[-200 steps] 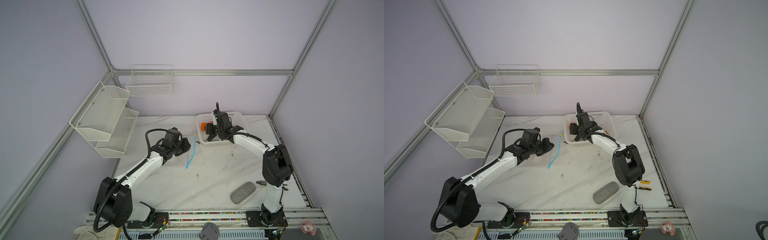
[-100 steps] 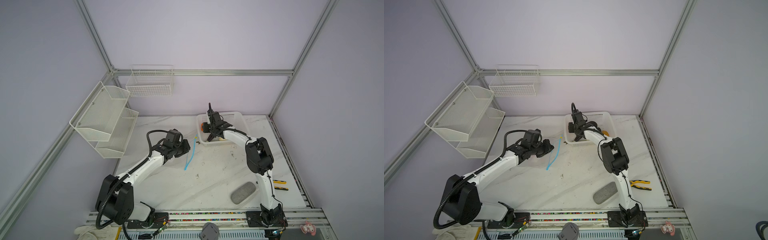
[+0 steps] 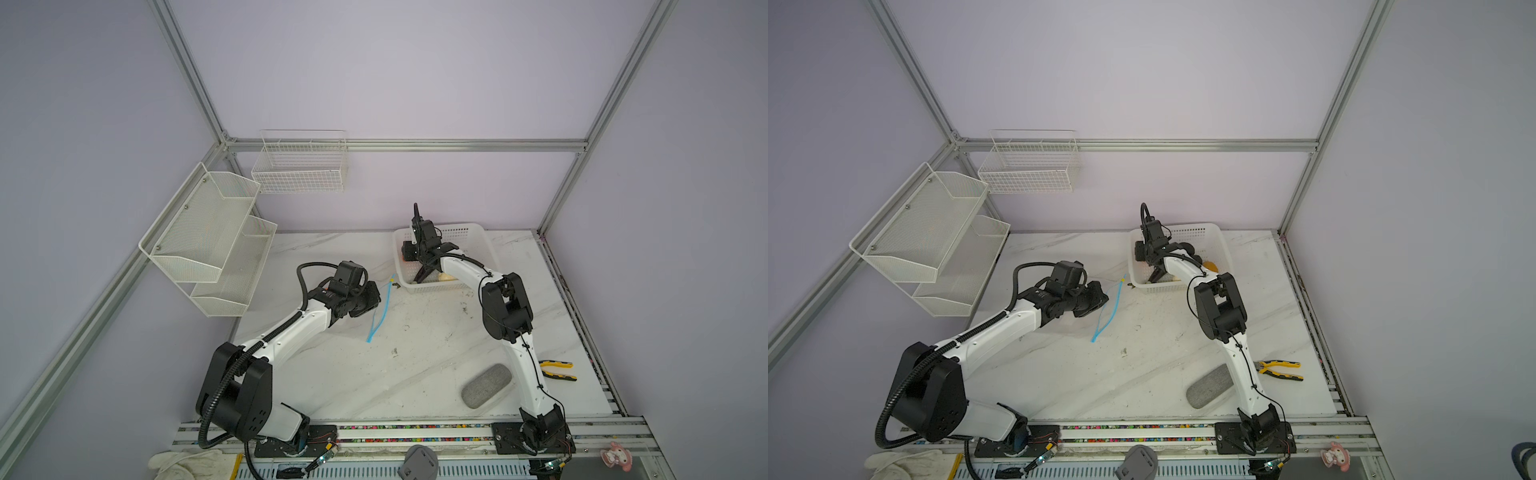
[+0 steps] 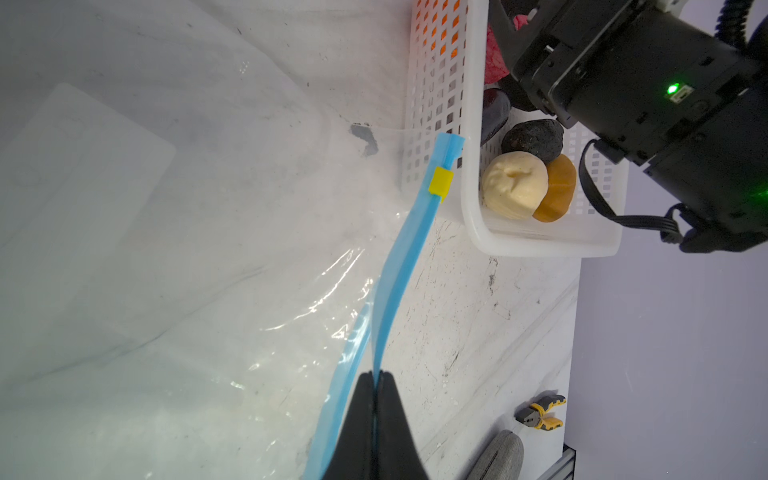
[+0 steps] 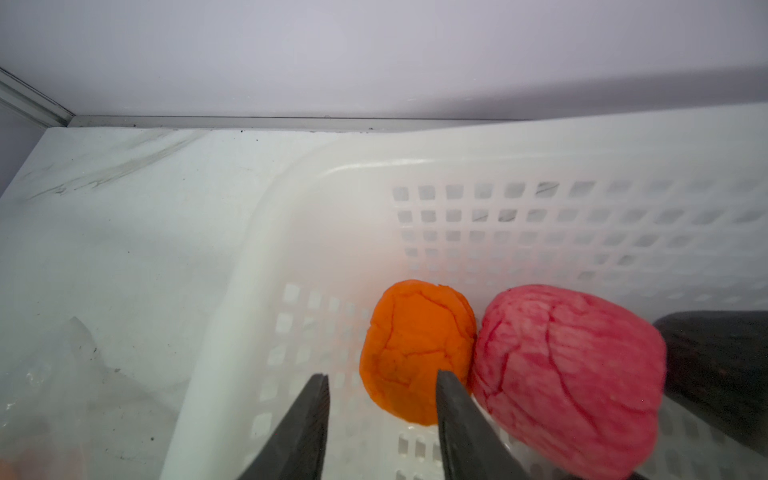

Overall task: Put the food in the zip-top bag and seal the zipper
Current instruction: 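Raise the right gripper out of the bag and move it over the basket, then lower the right gripper into the basket and close on the orange dough ball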

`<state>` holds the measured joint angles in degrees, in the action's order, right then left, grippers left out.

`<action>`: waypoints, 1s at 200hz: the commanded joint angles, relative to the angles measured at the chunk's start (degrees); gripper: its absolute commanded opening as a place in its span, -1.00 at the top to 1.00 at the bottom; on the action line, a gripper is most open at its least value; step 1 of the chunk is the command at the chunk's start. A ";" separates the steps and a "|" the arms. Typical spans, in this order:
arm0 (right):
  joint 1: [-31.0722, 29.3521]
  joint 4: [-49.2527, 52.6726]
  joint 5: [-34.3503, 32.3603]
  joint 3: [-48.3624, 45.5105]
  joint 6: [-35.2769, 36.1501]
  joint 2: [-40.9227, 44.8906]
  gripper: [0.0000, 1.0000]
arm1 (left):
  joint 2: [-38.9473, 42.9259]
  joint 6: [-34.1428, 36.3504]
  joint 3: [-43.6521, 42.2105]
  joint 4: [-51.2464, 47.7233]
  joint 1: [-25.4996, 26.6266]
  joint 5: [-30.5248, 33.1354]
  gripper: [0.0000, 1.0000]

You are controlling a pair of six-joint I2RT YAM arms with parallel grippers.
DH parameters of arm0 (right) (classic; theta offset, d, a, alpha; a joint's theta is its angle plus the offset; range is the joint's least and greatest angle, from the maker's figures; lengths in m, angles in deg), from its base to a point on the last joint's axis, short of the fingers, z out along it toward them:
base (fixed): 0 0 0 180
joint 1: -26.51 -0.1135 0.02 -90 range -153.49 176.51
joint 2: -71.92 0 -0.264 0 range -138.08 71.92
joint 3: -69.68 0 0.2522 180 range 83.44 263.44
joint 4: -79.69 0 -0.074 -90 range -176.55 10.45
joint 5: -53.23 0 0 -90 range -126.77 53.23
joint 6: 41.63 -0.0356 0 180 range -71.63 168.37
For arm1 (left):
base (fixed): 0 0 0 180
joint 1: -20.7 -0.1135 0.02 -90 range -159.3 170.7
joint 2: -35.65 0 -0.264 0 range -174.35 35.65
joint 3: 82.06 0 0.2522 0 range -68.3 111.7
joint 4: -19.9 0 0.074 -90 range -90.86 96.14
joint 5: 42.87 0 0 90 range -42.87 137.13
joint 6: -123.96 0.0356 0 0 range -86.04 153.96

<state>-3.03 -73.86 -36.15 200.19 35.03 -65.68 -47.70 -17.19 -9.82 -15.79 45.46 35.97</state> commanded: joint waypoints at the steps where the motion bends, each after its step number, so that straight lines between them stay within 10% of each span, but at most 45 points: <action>1: 0.23 2.34 -1.39 2.01 0.86 -1.69 0.09 | 0.51 1.85 5.39 0.84 -0.46 -0.34 1.00; 200: 0.74 8.41 -3.47 11.03 1.23 -8.82 -0.45 | 1.17 1.59 4.54 1.19 -0.43 -0.43 1.00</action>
<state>-2.77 -67.37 -39.98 209.77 36.18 -73.40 -47.70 -17.19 -9.82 -15.77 45.46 35.84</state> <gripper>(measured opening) 0.718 0.047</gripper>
